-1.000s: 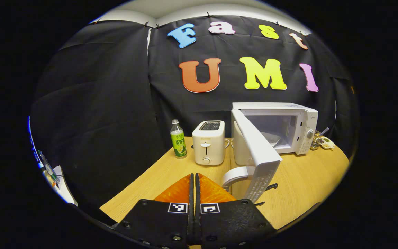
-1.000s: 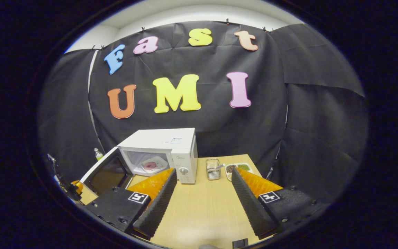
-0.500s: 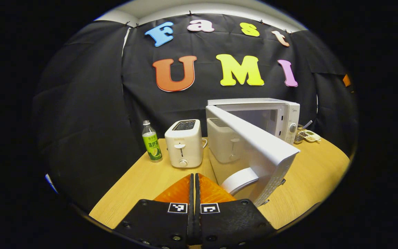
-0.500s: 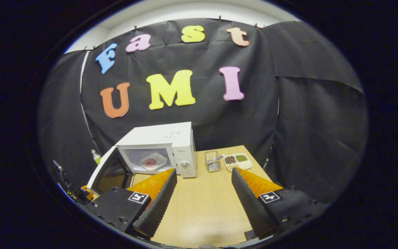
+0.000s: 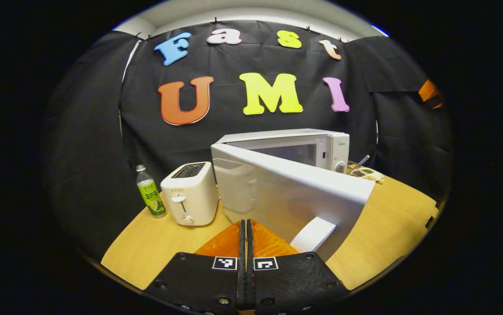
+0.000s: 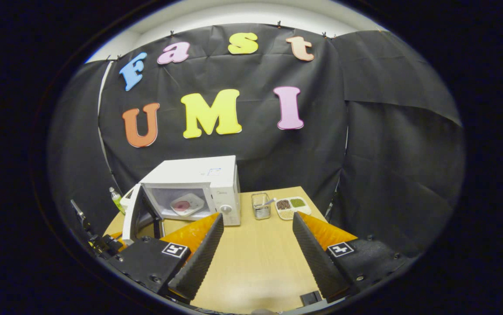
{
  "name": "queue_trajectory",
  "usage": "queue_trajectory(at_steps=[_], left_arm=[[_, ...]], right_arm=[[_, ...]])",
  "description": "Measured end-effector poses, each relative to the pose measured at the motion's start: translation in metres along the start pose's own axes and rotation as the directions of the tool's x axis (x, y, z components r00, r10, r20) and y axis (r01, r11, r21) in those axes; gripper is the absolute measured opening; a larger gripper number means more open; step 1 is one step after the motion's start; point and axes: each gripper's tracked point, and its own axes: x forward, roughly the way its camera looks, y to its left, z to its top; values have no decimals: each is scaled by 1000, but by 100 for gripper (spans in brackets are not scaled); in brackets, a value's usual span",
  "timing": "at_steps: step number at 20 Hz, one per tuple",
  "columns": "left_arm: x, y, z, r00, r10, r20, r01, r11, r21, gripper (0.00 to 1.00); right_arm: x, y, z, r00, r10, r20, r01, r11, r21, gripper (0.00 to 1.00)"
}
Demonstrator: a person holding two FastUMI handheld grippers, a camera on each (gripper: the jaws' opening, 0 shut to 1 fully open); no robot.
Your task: Open the microwave oven with the left hand, put the food in, and close the microwave oven.
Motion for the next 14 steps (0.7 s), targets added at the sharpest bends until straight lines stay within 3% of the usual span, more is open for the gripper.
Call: queue_trajectory(at_steps=[3,4,6,7,13,14], left_arm=[[19,-25,8,999,-52,15,52,999,-5,0],[25,-33,11,997,-68,19,68,998,-7,0],[35,-49,15,995,-101,23,101,995,-10,0],[41,-57,18,994,-111,24,111,994,-11,0],[72,-99,30,980,-194,33,195,981,-15,0],[78,-106,32,978,-206,33,206,978,-14,0]], right_arm=[[0,-8,1,1000,-20,-4,20,1000,10,92],[-1,-13,1,999,-31,-6,31,999,8,100],[-2,-22,2,999,-52,-8,52,999,7,100],[-2,-26,2,998,-63,-8,63,998,8,92],[-4,-49,2,992,-122,-20,122,992,15,92],[-5,-52,1,991,-130,-26,130,991,13,100]])
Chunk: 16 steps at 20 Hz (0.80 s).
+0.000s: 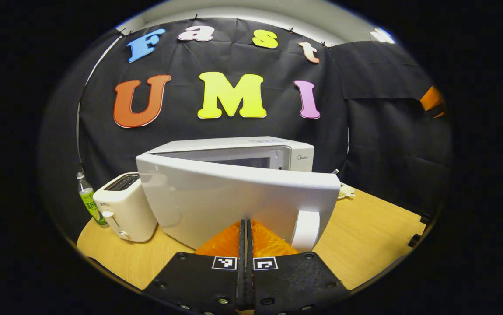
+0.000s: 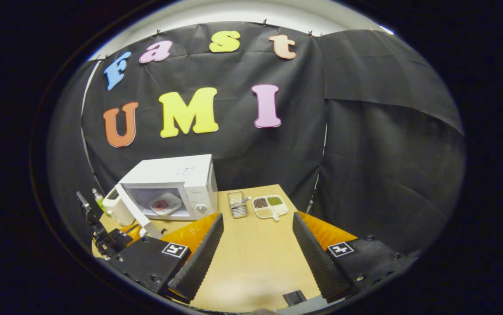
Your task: Open the microwave oven with the left hand, put the food in, and close the microwave oven.
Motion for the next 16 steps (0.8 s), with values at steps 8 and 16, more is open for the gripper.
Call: queue_trajectory(at_steps=[8,16], left_arm=[[58,-33,13,1000,-31,2,31,999,-26,0],[108,-32,13,1000,-17,-13,16,1000,-24,0]], right_arm=[[8,-23,1,999,-53,-9,53,999,4,92],[17,-34,1,997,-74,-22,74,997,-5,100]])
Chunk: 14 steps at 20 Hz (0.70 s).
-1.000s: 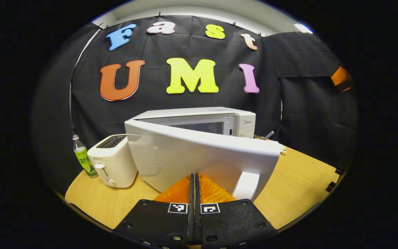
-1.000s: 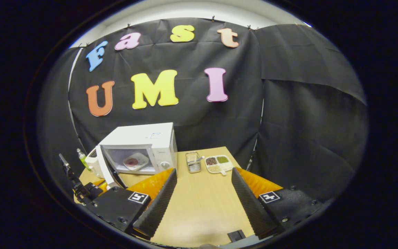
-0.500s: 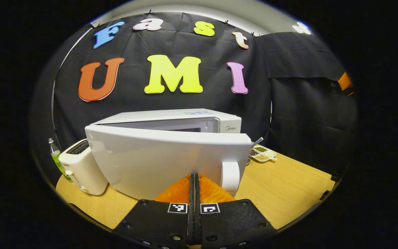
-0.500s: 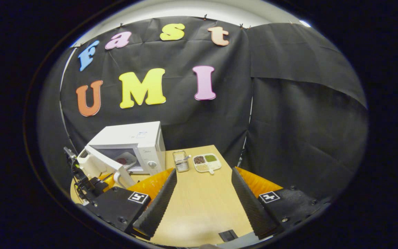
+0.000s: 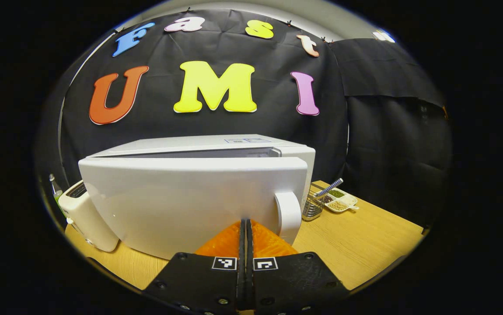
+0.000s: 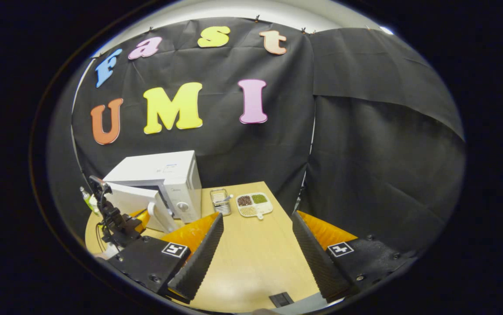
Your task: Open the microwave oven with the left hand, put the food in, and close the microwave oven.
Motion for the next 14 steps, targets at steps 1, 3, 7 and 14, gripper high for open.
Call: queue_trajectory(at_steps=[1,3,7,14], left_arm=[[6,1,0,1000,4,0,-4,1000,1,0],[16,1,3,1000,14,0,-14,1000,6,0],[42,8,10,999,43,-4,-43,999,2,0],[45,0,9,1000,30,2,-30,1000,-9,0]], right_arm=[[0,-1,0,1000,1,1,-1,1000,-1,100],[-1,-5,1,1000,-4,1,4,1000,-8,92],[2,-16,-3,1000,-19,-6,19,1000,6,100],[-8,-30,-13,999,-50,-17,51,998,23,100]])
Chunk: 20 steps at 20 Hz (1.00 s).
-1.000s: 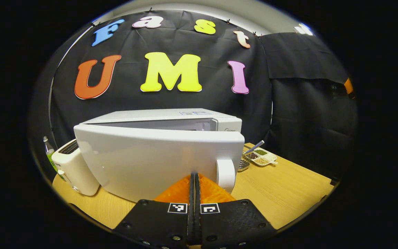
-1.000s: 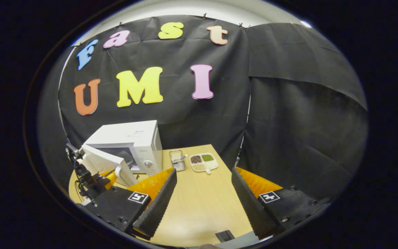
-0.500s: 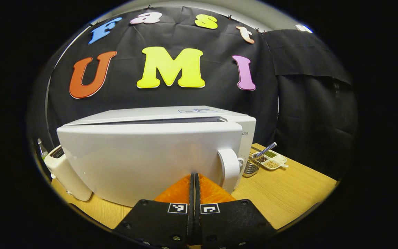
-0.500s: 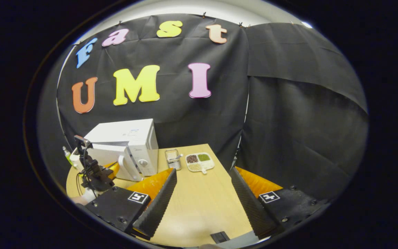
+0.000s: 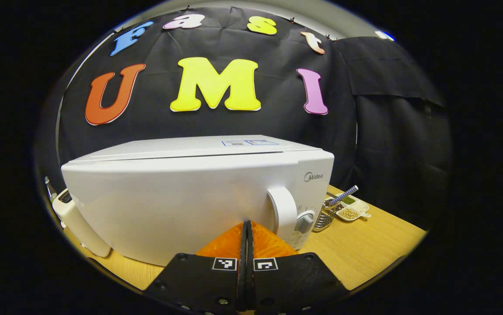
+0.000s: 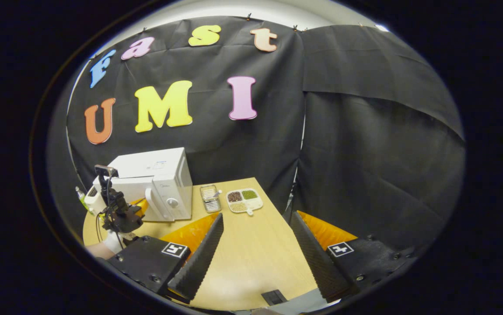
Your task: Open the microwave oven with the left hand, put the food in, and close the microwave oven.
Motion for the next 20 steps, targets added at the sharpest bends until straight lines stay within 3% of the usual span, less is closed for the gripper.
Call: queue_trajectory(at_steps=[5,6,7,10,11,12,13,14,15,16,20], left_arm=[[-2,1,4,999,17,-28,-18,999,-33,0],[-12,2,3,999,18,-31,-19,999,-27,0],[-24,1,3,1000,15,-27,-16,1000,-24,0],[-69,0,-3,999,-8,-42,9,999,32,2],[-84,0,-8,998,-15,-53,18,998,52,42],[-97,3,-8,998,-1,-56,5,998,67,69],[-121,9,-4,999,23,-49,-19,997,79,97],[-140,12,2,999,28,-40,-25,997,79,97],[-160,13,10,999,32,-23,-30,997,77,96],[-178,17,21,999,41,-3,-41,996,77,96],[-248,16,58,998,43,55,-44,999,15,96]], right_arm=[[-14,4,-7,1000,5,5,-5,1000,-2,100],[-18,7,-7,1000,9,9,-9,1000,-7,100],[-20,9,-11,1000,13,11,-13,1000,-11,92],[-31,22,-17,999,36,20,-36,999,-24,92],[-35,25,-18,999,43,28,-42,999,-35,92],[-38,29,-18,998,51,38,-50,998,-48,100],[-40,36,-18,997,63,47,-60,996,-63,100],[-41,44,-18,995,80,57,-76,994,-75,92],[-41,54,-18,993,101,63,-96,992,-84,92],[-42,64,-20,990,126,70,-119,989,-92,100],[-45,105,-20,971,217,100,-207,973,-103,100]])
